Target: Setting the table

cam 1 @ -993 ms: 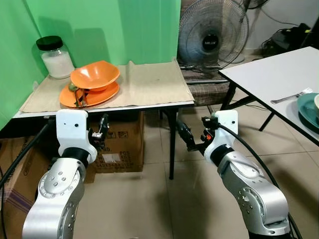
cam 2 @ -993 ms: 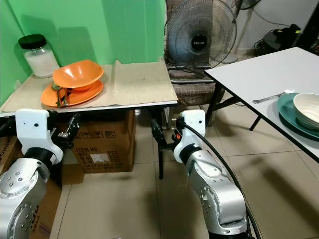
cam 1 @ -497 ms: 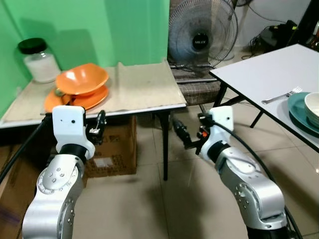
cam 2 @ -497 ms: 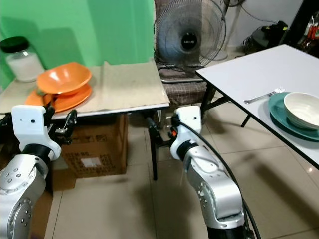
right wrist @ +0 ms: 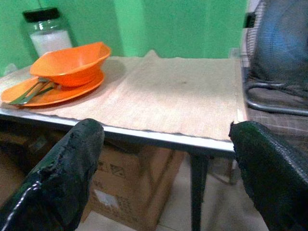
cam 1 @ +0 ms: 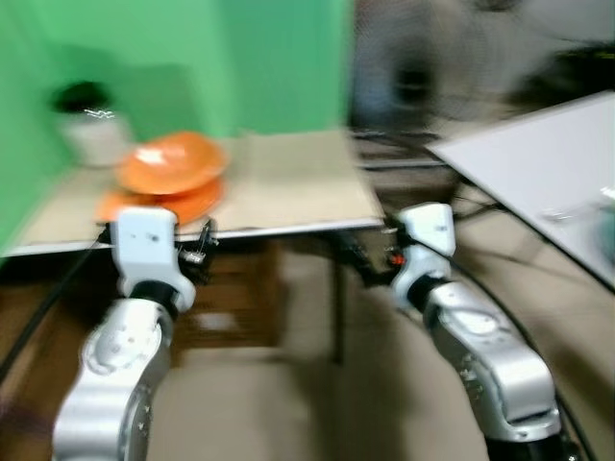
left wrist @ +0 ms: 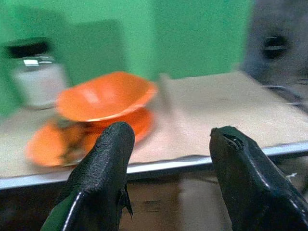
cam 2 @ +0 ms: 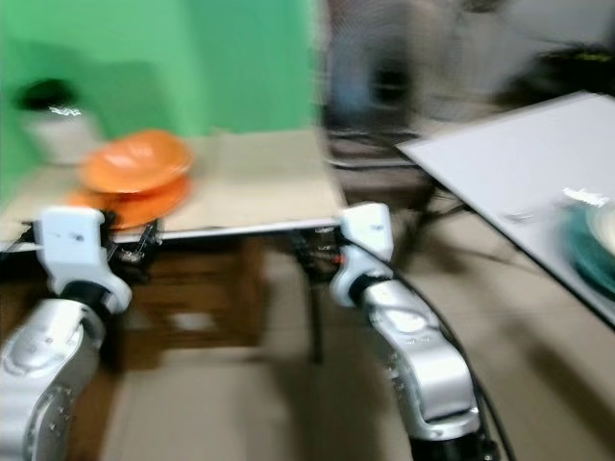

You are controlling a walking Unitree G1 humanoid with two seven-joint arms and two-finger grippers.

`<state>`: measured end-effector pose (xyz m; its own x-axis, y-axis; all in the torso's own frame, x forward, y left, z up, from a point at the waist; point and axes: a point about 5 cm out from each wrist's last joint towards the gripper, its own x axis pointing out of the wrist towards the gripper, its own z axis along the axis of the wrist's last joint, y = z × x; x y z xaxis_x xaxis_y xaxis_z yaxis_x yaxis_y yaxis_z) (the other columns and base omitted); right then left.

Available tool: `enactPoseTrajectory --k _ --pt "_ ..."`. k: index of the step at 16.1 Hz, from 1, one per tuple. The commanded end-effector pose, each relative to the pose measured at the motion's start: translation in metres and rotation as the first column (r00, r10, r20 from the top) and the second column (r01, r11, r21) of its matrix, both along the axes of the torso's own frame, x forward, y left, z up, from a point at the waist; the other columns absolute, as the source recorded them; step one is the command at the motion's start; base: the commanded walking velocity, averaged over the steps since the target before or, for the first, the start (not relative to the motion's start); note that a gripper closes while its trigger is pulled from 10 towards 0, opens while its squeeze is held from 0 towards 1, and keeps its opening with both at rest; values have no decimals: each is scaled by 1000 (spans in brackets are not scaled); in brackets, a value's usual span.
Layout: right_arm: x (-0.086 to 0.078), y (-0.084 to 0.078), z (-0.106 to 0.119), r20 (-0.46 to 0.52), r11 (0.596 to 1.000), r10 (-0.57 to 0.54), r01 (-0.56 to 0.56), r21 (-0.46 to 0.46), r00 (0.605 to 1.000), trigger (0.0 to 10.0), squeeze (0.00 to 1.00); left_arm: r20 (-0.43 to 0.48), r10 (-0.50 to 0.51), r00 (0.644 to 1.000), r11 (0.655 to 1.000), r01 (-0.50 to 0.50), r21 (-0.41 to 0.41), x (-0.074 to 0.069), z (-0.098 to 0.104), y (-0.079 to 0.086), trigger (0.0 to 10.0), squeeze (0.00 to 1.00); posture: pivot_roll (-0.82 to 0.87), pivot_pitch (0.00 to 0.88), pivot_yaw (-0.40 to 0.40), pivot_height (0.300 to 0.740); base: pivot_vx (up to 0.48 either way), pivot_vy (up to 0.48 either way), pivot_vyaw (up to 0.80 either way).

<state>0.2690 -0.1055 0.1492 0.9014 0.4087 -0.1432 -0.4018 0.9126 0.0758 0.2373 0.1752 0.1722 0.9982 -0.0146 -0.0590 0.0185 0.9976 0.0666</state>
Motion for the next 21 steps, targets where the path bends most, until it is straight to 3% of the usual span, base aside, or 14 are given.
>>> enactPoseTrajectory --k 1,5,7,9,12,15,19,21 --pt "0 13 8 43 998 54 -55 18 998 10000 0 8 35 999 999 -35 29 -4 2 9 10000 0 -7 0 42 740 334 0 800" --pt "0 20 7 54 996 88 -89 12 995 10000 0 -2 45 999 998 -45 38 -9 0 12 10000 0 6 0 31 740 328 0 800" --pt "3 15 7 70 999 39 -39 4 997 10000 0 -4 30 1000 999 -30 37 -9 -1 10 10000 0 2 0 34 740 311 0 800" --pt "8 -17 4 123 985 -140 151 -82 982 10000 0 1 -27 1000 999 27 32 -5 -1 5 10000 0 -18 0 46 740 298 0 0" --pt "0 -42 3 101 974 -221 225 -34 970 10000 0 -4 -56 998 998 56 29 -2 -3 2 10000 0 -30 0 54 740 295 0 0" --pt "-2 -43 5 93 966 -257 257 20 962 10000 0 6 -69 998 997 69 27 2 -2 3 10000 0 -42 0 60 740 294 0 -135" --pt "-5 -43 6 98 968 -250 248 29 963 10000 0 12 -76 997 997 76 32 3 -2 5 10000 0 -39 0 54 740 292 0 -800" --pt "-5 -39 6 104 978 -207 207 13 973 10000 0 12 -79 997 996 78 34 1 -2 4 10000 0 -38 0 52 740 292 0 0"
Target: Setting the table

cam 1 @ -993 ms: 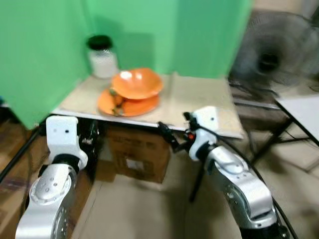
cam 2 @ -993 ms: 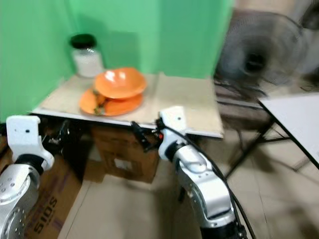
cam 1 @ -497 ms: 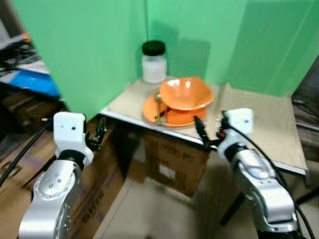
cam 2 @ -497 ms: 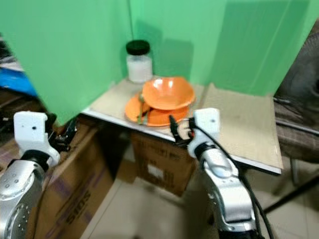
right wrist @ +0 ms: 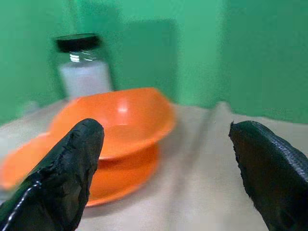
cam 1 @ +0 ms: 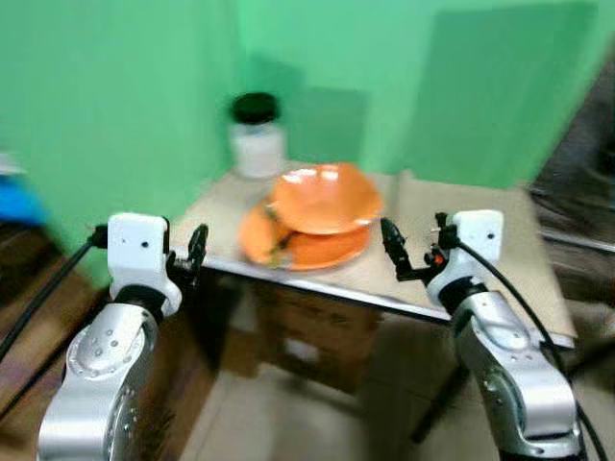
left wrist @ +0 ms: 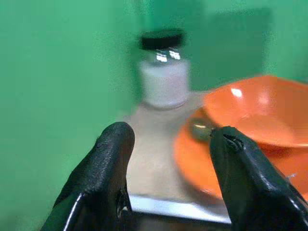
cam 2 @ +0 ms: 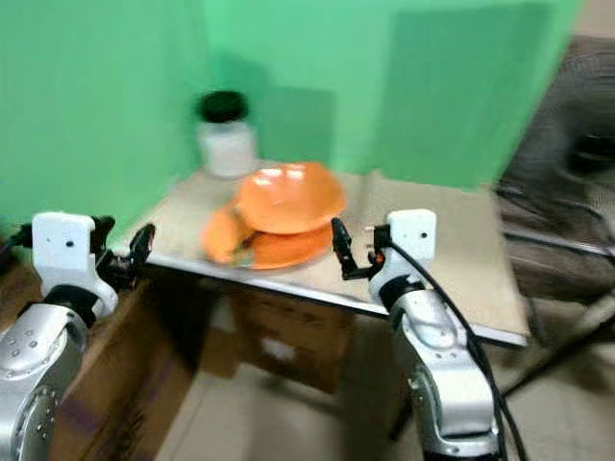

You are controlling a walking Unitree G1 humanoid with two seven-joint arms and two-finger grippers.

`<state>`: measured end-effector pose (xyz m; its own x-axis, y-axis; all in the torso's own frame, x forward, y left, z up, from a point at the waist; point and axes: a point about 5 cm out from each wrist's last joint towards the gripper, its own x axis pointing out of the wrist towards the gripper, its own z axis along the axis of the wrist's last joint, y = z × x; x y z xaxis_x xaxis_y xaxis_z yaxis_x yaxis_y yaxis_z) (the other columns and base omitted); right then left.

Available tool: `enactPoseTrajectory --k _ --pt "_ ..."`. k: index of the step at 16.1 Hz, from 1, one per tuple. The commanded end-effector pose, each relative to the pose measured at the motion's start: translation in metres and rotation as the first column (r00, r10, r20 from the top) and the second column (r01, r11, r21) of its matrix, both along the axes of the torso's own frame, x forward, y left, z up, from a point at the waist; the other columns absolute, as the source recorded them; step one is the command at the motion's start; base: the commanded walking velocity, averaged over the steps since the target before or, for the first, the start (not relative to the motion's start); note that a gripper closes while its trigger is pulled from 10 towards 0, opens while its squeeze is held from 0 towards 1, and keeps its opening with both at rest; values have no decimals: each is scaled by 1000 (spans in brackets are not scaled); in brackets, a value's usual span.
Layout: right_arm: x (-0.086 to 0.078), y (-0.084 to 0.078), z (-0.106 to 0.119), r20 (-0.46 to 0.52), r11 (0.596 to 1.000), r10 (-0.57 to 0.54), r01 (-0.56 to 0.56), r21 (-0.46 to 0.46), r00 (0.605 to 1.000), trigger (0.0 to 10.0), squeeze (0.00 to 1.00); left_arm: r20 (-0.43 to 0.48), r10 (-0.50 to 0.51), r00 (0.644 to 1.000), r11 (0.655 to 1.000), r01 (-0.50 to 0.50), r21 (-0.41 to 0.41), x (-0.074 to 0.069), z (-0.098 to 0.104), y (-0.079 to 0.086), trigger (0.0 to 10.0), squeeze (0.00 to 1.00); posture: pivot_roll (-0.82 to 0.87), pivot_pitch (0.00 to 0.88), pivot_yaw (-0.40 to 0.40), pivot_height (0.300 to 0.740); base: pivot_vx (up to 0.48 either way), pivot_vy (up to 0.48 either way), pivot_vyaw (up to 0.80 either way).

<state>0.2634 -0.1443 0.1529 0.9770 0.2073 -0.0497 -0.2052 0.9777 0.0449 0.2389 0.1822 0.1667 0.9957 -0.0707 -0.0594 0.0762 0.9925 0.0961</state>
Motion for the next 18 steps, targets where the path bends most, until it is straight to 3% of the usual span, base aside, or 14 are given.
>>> enactPoseTrajectory --k 1,7,12,15,16,18 --pt "1 3 3 3 1000 27 -27 11 1000 10000 0 12 -21 1000 1000 21 5 -1 3 -3 10000 0 -36 0 50 740 292 0 0" --pt "6 18 0 -33 988 150 -149 31 988 10000 0 8 -17 1000 1000 17 15 -7 2 -4 10000 0 -7 0 27 740 291 0 0" --pt "13 22 2 -37 985 166 -163 58 986 10000 0 0 -17 1000 1000 17 24 -11 0 -4 10000 0 -1 0 17 740 284 0 0" --pt "19 19 1 -40 988 157 -156 15 987 10000 0 -24 -39 999 998 40 39 -12 -4 -5 10000 0 -9 0 26 740 259 0 0" --pt "25 20 3 -46 981 193 -191 32 980 10000 1000 -27 -61 998 997 62 43 -10 -5 -7 10000 0 -17 0 32 740 0 0 0" --pt "39 22 2 -123 981 190 -182 72 974 10000 1000 -26 -112 993 992 114 53 -7 -5 -9 10000 0 -30 0 41 740 0 0 0"
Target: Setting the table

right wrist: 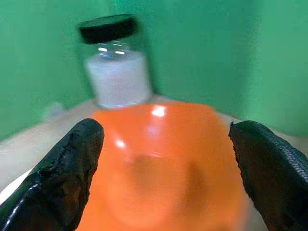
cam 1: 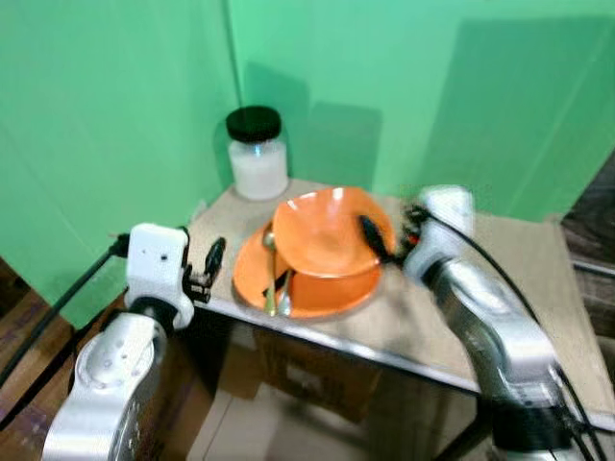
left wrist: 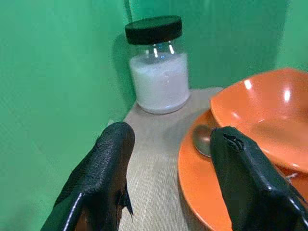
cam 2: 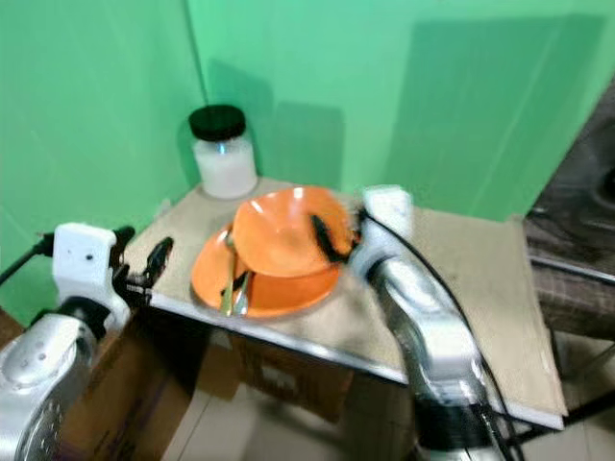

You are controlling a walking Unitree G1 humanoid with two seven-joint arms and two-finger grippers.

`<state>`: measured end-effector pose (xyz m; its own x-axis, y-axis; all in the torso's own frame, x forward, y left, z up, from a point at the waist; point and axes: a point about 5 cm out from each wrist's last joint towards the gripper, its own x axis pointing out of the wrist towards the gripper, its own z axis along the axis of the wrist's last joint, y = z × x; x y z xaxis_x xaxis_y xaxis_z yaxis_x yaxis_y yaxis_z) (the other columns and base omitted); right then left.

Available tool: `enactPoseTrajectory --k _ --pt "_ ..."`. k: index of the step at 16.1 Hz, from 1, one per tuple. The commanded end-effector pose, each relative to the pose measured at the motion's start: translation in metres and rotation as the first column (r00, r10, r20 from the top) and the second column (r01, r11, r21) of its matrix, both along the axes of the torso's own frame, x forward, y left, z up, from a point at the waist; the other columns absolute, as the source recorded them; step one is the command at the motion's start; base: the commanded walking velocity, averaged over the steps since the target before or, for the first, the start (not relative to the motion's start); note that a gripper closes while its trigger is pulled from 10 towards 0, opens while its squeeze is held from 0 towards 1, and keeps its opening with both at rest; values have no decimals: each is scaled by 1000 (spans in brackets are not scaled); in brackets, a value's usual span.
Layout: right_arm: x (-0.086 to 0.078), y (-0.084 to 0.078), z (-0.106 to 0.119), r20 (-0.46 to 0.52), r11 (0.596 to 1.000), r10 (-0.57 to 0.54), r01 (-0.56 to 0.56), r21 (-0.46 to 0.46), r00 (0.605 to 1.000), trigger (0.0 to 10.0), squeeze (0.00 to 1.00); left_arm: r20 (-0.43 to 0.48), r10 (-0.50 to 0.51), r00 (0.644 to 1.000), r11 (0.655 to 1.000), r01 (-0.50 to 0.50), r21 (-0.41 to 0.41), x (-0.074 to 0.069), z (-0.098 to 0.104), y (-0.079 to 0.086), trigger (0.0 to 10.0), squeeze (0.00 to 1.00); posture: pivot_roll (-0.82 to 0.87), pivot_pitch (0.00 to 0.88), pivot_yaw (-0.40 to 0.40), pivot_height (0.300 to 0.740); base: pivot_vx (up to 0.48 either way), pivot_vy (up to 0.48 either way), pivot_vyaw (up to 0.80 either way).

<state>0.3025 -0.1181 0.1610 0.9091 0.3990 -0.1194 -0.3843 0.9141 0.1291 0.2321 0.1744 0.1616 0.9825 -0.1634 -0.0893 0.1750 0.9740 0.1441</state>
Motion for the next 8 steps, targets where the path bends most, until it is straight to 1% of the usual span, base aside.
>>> enactPoseTrajectory --k 1,3,4,5,6,7,8 --pt "4 -6 -7 -60 1000 -25 25 -5 998 10000 1000 -1 -41 999 999 41 4 1 0 -3 10000 0 -38 0 42 740 0 0 0" --pt "26 -12 -9 -151 992 -105 113 47 983 10000 1000 -12 -166 986 986 166 25 2 0 -7 10000 0 -54 0 41 740 0 0 0" --pt "39 -16 -8 -173 987 -146 156 43 974 10000 1000 -30 -233 972 972 234 27 2 -2 -7 10000 0 -61 0 35 740 0 0 0" --pt "42 -17 -7 -172 986 -152 161 35 973 10000 1000 -32 -245 969 969 246 27 1 -2 -6 10000 0 -61 0 35 740 0 0 0" --pt "48 -19 -9 -190 985 -166 172 11 968 10000 1000 -43 -280 959 959 282 28 0 -4 -6 10000 0 -66 0 30 740 0 0 0" --pt "57 -21 -9 -218 983 -181 185 -2 959 10000 1000 -67 -330 942 943 332 28 -2 -9 -7 10000 0 -68 0 26 740 0 0 0" --pt "59 -21 -9 -232 981 -192 195 -10 954 10000 1000 -72 -344 936 937 347 31 -3 -10 -7 10000 0 -71 0 22 740 0 0 0"
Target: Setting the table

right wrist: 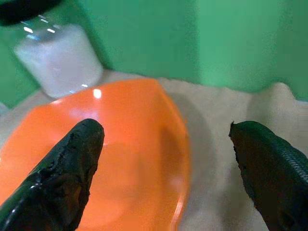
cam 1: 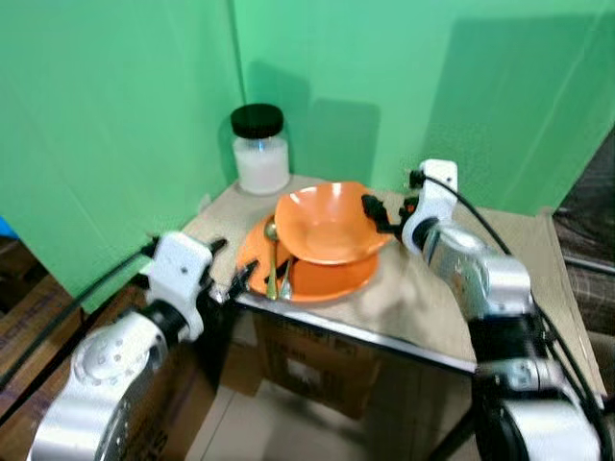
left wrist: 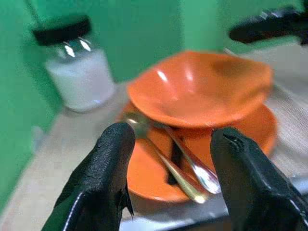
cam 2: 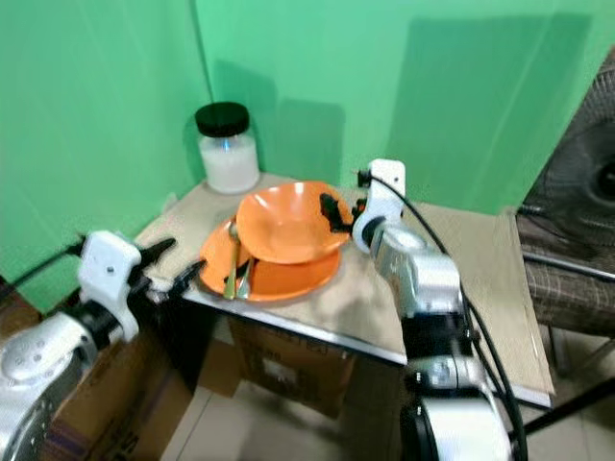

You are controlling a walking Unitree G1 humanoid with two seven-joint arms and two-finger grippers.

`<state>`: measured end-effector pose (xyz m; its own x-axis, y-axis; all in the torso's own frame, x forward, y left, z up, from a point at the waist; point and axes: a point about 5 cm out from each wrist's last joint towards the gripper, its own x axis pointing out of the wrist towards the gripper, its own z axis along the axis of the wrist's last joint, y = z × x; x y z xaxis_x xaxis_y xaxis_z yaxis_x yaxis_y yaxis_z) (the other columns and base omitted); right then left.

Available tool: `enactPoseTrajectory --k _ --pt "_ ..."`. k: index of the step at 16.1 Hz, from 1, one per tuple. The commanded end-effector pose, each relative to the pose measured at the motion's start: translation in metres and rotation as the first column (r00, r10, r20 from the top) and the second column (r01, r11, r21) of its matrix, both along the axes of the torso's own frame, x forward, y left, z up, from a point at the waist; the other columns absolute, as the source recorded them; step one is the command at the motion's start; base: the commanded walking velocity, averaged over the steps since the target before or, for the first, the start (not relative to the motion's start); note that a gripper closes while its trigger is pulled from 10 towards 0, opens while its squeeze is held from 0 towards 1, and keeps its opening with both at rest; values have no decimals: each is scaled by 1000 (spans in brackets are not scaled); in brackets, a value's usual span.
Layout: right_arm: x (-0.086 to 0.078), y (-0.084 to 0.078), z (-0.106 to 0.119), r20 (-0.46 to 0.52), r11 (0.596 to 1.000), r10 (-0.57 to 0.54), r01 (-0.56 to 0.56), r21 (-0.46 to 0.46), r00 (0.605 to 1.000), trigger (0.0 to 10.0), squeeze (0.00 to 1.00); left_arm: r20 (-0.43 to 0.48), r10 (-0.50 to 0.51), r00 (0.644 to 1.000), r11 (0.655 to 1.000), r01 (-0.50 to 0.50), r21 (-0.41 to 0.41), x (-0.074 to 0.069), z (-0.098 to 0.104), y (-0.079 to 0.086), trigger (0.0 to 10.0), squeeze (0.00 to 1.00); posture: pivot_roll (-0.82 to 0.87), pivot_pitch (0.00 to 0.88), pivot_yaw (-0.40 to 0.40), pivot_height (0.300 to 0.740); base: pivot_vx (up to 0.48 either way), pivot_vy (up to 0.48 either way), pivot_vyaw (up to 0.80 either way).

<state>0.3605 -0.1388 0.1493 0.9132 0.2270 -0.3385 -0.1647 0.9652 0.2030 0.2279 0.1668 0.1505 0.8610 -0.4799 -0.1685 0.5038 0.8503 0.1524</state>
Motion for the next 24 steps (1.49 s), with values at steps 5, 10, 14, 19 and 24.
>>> enactPoseTrajectory --k 5,10,14,19,24 --pt "9 1 -6 -203 993 -17 40 110 979 10000 0 -25 -124 992 992 123 -23 -9 -1 -7 10000 0 -71 0 17 740 0 0 0" --pt "8 10 -14 -295 978 42 21 208 955 6314 0 -58 -179 982 983 177 -40 -13 -6 -10 10000 0 -68 0 20 740 0 0 0" --pt "9 13 -16 -333 942 51 65 329 941 0 0 -73 -220 973 975 216 -58 -18 -6 -13 10000 0 -63 0 17 740 0 0 0" --pt "7 13 -22 -351 941 49 74 330 935 0 0 -72 -222 972 974 218 -54 -18 -6 -14 10000 0 -60 0 15 740 0 0 0" --pt "8 14 -23 -353 938 44 83 336 935 0 0 -76 -224 972 974 221 -49 -18 -6 -13 10000 0 -58 0 15 740 0 0 0"
